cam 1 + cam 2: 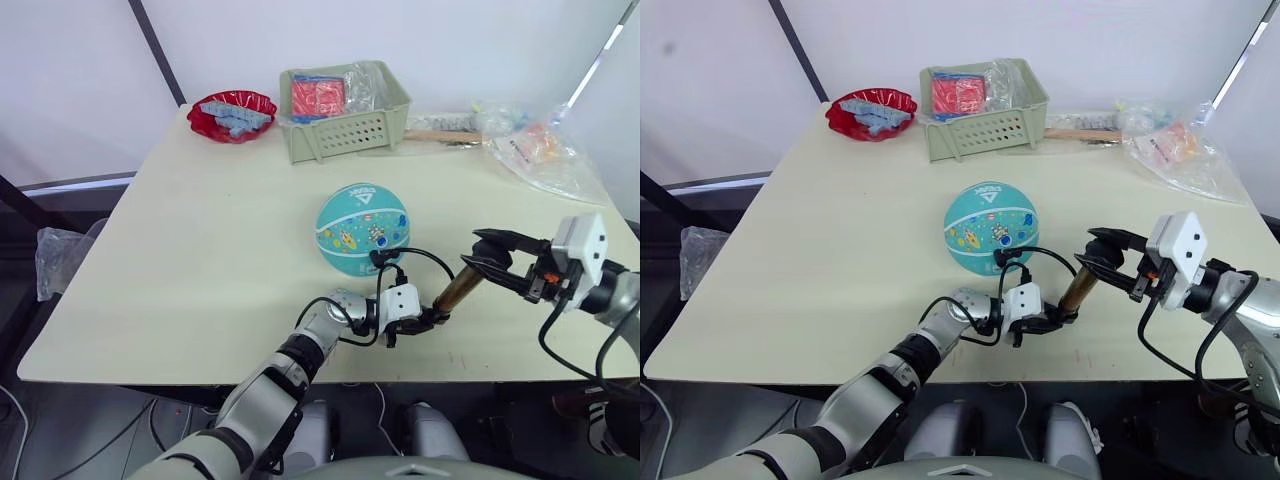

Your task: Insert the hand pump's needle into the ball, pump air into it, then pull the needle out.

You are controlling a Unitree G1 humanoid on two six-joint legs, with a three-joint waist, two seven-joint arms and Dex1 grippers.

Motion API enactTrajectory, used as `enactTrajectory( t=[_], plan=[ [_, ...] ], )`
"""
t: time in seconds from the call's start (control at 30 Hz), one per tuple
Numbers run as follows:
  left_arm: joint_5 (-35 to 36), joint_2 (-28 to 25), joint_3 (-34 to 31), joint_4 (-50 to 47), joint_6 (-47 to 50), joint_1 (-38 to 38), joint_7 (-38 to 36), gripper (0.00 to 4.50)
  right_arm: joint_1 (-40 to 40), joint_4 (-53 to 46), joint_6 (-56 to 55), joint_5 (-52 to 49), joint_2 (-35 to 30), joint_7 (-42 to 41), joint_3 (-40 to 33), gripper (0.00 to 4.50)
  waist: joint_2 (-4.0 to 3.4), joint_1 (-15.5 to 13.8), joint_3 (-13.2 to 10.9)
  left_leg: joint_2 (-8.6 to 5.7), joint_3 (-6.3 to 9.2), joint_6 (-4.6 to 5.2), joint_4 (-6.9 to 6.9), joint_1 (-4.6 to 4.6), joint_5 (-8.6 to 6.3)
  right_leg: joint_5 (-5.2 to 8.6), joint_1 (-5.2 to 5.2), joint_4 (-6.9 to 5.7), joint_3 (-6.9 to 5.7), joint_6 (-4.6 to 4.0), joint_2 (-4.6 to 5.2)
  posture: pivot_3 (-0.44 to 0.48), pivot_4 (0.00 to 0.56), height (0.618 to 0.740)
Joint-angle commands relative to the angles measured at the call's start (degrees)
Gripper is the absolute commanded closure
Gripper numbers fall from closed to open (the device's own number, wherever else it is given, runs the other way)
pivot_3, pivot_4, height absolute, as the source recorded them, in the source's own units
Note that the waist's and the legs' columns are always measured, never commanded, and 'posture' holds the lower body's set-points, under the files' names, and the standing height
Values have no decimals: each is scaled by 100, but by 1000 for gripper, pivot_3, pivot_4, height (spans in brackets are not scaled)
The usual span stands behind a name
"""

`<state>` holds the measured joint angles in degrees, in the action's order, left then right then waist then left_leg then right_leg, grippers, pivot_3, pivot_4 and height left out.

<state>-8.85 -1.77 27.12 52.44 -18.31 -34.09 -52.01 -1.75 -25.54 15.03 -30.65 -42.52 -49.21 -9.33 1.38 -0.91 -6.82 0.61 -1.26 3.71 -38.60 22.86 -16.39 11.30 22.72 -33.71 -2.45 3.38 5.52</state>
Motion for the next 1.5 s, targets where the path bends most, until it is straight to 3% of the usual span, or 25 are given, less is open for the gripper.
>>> enactTrajectory(
  t=[0.03,0.37,0.8,1.17,1.5],
  plan=[
    [-489,-277,243,668,421,321,88,3415,-309,410,-263,584,131,-61,469,2923,-3,0,1,0,0,0,0,0,0,0,0,0,1,0,0,0,150,738],
    [-483,-282,245,651,429,339,63,3415,67,-198,226,-113,105,95,-3,2923,-22,-4,-10,0,-1,0,0,0,0,0,0,0,-1,0,0,0,150,738],
    [-490,-248,249,679,423,314,55,3415,1340,-430,1506,-1535,-889,121,-1369,2924,-57,-15,-56,-1,0,3,0,5,2,0,1,2,-3,0,3,0,150,738],
    [-494,-243,250,692,417,314,65,3415,2052,-317,2164,-2292,-1390,341,-1932,2924,-63,-10,-67,-3,-2,4,0,5,2,0,1,2,0,1,8,0,150,738],
    [-493,-237,252,683,410,335,82,3415,826,-467,1598,-1332,-914,116,-1168,2924,-33,-4,-36,-3,-1,0,2,4,0,1,0,3,0,1,9,0,150,738]
  ],
)
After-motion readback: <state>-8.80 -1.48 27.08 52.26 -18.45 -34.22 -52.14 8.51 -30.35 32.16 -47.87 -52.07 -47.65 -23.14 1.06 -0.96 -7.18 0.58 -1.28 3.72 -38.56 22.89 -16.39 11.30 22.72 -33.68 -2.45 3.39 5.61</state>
